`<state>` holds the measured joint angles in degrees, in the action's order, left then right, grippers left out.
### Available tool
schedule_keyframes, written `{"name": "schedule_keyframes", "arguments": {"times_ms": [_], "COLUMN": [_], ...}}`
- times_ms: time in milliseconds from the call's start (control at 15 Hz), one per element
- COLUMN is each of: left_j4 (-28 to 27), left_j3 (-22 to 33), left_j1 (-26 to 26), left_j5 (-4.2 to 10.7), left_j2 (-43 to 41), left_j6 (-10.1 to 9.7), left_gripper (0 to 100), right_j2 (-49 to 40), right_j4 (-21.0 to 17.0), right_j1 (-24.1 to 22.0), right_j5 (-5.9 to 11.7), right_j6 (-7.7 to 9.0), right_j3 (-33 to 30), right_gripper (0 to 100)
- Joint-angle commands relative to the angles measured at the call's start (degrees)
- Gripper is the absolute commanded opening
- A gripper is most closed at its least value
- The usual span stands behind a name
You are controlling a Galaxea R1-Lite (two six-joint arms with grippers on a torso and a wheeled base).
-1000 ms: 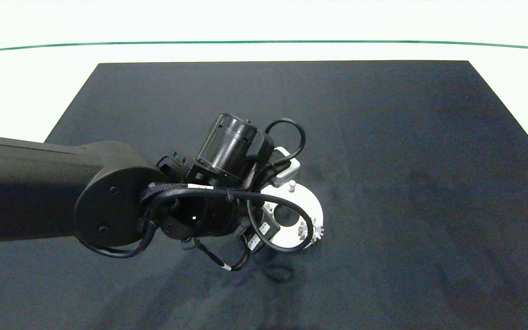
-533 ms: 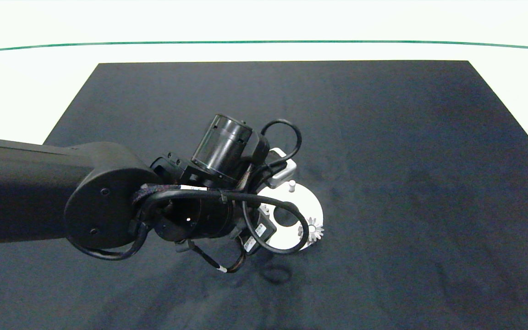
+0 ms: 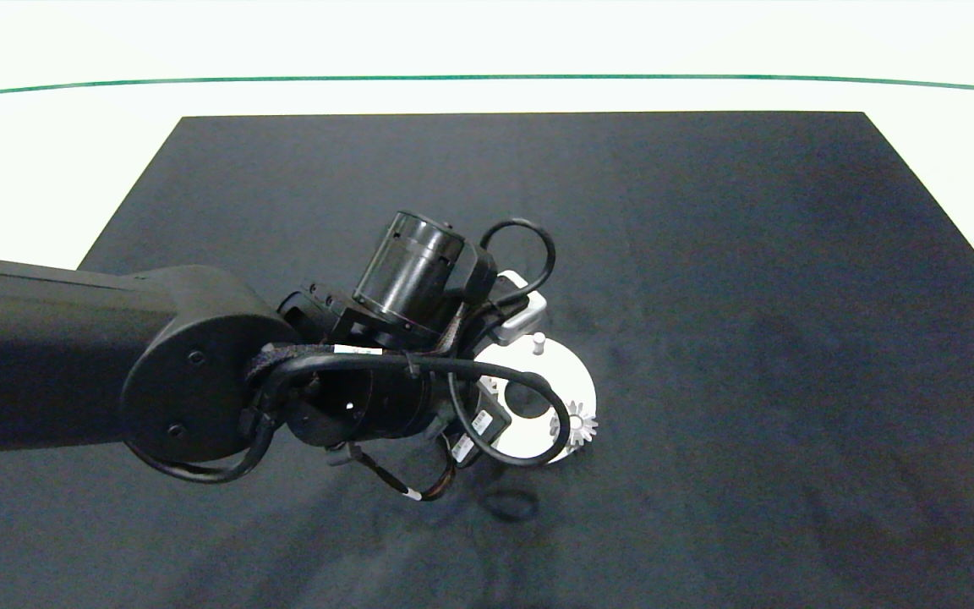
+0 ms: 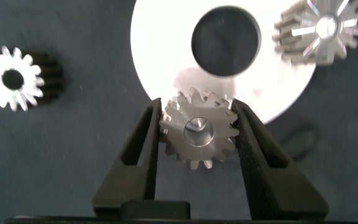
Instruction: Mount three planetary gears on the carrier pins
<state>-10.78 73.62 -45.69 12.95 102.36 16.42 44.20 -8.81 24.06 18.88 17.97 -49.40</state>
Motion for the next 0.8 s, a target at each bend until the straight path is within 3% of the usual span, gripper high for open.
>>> {"name": "schedule_keyframes", "arguments": {"times_ms": [67, 800], "left_j4": [0.7, 0.8], "left_j3": [0.0, -1.9], "left_j1": [0.3, 0.5], "left_j5": [0.15, 0.24], "left_j2": [0.5, 0.2], "left_j6": [0.37, 0.19], "left_gripper": [22, 22], "right_j2": [0.1, 0.0], "right_j4": [-0.1, -0.1], "right_j1": [0.0, 0.0], "right_j5": [0.10, 0.10], "right_j6": [0.05, 0.14], "right_j3": [0.0, 0.0], "right_gripper": [100, 100]}}
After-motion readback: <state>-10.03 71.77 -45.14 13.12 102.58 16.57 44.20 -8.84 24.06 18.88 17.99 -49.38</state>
